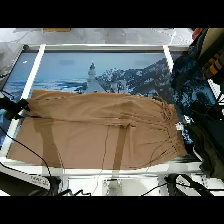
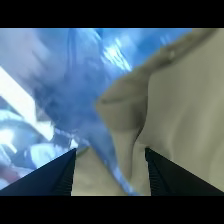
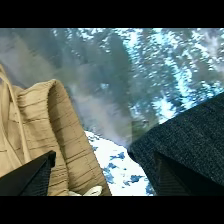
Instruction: Fold the clothes and pants, and hang the long-sleeved shirts on hangers.
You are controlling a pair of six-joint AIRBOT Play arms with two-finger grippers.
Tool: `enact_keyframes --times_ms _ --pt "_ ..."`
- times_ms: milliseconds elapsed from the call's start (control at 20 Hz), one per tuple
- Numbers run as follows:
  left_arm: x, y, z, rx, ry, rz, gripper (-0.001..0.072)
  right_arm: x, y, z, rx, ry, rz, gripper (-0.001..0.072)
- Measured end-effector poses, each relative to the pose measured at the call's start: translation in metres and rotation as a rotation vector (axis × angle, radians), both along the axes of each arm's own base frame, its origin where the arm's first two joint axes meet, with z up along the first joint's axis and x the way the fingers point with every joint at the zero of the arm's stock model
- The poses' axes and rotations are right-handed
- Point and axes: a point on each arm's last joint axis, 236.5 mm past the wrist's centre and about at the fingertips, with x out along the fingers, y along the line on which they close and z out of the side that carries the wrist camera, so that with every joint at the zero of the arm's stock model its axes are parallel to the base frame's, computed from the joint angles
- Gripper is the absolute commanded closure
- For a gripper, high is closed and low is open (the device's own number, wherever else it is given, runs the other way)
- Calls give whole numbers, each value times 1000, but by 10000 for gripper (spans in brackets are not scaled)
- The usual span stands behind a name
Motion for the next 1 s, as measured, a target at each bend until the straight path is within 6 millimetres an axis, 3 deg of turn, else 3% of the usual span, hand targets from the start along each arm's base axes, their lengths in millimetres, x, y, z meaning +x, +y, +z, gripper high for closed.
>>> enact_keyframes --times_ms 100,200,250,350,450,550,700,850,1000 --pt "5 3 -7 3 -14 18 437 1 1 0 5 -3 -1 16" --pt "12 3 -10 5 -40 31 671 1 2 1 9 -7 -2 16" --pt "18 3 -10 7 -61 37 694 2 2 1 12 -9 -3 17" --pt "32 4 -3 18 -124 44 695 3 2 2 16 -15 -6 18" --pt "55 5 17 28 -236 60 695 7 0 5 6 -37 -12 51" --pt "84 3 50 39 -393 65 695 13 -6 10 -12 -71 -23 216" --pt "116 -1 114 83 -610 44 695 22 -13 9 -21 -105 -49 221" --pt "115 -6 145 138 -646 -33 696 27 -10 -10 36 -81 -65 222" --pt "89 -9 123 180 -502 -130 695 27 1 -39 113 -1 -44 254"
